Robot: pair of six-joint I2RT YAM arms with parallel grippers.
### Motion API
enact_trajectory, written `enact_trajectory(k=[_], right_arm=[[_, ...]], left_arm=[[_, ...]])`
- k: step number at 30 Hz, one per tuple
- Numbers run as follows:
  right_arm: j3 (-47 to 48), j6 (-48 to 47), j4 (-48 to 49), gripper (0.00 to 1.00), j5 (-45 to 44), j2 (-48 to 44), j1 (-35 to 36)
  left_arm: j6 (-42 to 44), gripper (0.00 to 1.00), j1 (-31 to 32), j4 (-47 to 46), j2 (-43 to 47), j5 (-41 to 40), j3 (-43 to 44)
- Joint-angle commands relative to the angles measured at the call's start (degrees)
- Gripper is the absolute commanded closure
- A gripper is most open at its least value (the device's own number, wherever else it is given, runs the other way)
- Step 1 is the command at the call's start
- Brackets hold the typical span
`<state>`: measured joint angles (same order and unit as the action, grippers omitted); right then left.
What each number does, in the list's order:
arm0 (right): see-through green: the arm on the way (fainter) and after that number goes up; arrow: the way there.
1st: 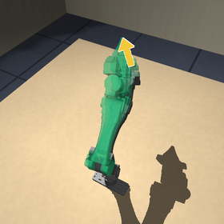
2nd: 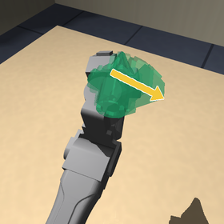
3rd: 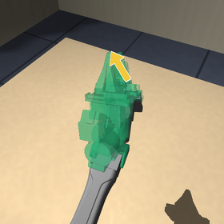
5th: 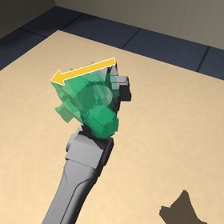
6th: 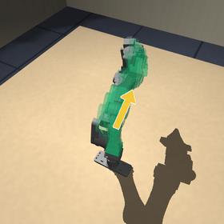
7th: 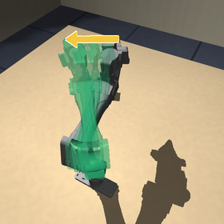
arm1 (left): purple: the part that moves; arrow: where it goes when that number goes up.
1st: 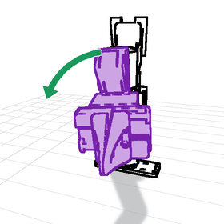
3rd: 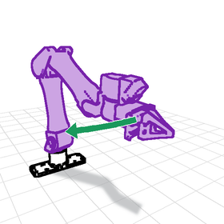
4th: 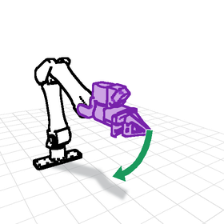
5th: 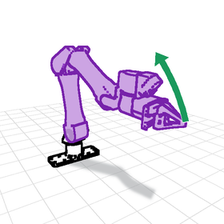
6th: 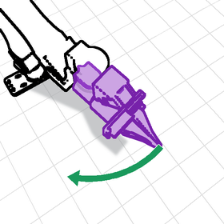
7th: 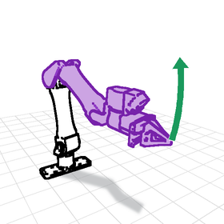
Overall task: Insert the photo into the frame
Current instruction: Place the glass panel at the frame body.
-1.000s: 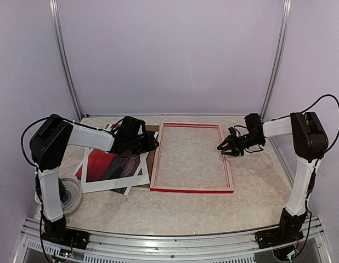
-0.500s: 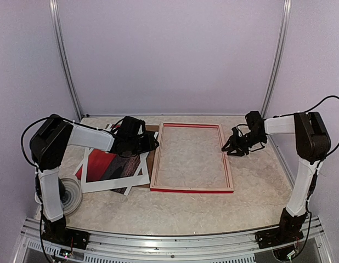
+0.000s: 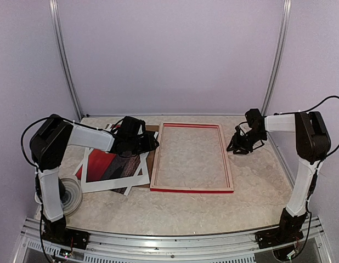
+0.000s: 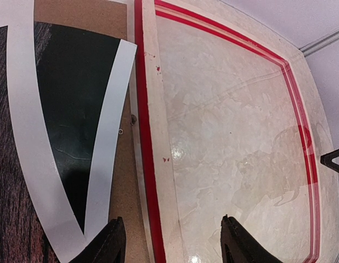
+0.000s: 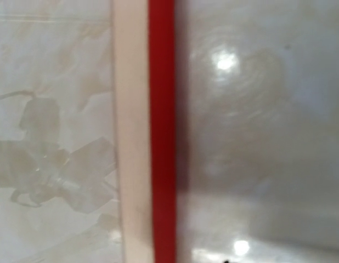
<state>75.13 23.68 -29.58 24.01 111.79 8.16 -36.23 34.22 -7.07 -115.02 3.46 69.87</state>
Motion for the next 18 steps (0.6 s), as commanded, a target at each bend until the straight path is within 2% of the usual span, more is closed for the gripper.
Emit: enact_trajectory(k=[1, 18], right_arm=[[1.32, -1.15, -1.78, 0.62, -4.4, -1.65, 1.05], [5.58, -1.65, -4.33, 0.64, -11.55, 1.33, 4.67]], left_arm=[[-0.42, 0.41, 0.4, -0.33, -0.9, 0.12, 0.18], [0.03, 0.38, 1.06, 1.42, -1.42, -0.87, 1.19]])
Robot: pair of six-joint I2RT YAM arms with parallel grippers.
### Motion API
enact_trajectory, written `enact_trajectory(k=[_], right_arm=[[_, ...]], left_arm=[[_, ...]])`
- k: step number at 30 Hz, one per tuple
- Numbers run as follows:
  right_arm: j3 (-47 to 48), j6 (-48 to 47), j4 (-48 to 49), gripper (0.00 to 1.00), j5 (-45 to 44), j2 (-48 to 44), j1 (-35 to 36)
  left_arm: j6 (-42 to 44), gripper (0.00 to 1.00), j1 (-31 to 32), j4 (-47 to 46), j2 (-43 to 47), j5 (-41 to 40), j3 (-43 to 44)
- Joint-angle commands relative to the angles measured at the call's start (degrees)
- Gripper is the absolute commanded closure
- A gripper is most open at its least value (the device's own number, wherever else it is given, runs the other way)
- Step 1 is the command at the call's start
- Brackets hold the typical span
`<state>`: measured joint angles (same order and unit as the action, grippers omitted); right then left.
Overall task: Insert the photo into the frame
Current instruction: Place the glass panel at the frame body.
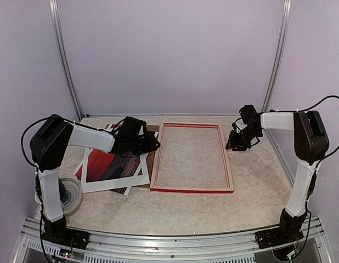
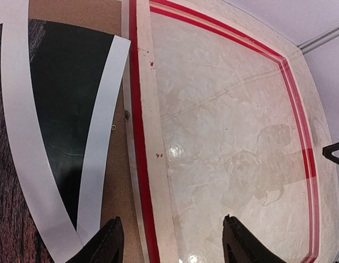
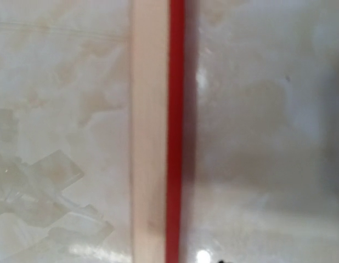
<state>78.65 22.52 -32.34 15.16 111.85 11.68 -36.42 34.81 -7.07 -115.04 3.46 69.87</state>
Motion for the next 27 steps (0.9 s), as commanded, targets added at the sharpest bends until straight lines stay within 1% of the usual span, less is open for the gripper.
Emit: enact_trajectory(k=[1, 5, 7, 13, 18, 22, 27], right_arm=[[2.4, -0.47, -1.73, 0.64, -3.19, 1.5, 1.41], [3.49, -0.74, -2.38, 0.64, -4.42, 2.59, 2.23], [3.9, -0.96, -2.71, 0.64, -4.83, 3.03, 2.5], [4.11, -1.13, -2.93, 0.64, -5.66, 3.2, 2.69], [3.81, -1.34, -2.86, 0.64, -5.93, 2.89, 2.73], [3.35, -1.54, -2.73, 0.64, -6.13, 2.76, 2.82], [2.51, -1.57, -2.31, 0.64, -6.06, 2.37, 2.82]], left_arm=[[0.4, 0.37, 0.64, 2.09, -1.65, -1.39, 1.56], [1.27, 0.36, 1.25, 4.94, -2.48, -3.26, 3.44], [2.0, 0.36, 1.63, 6.67, -2.85, -5.58, 4.82], [5.08, 0.35, 3.65, 15.61, -5.53, -11.92, 11.64], [7.05, 0.36, 5.45, 21.62, -7.84, -18.33, 17.2], [8.3, 0.4, 6.26, 25.61, -10.27, -21.95, 20.43], [9.43, 0.46, 6.75, 28.24, -12.08, -24.5, 23.04]])
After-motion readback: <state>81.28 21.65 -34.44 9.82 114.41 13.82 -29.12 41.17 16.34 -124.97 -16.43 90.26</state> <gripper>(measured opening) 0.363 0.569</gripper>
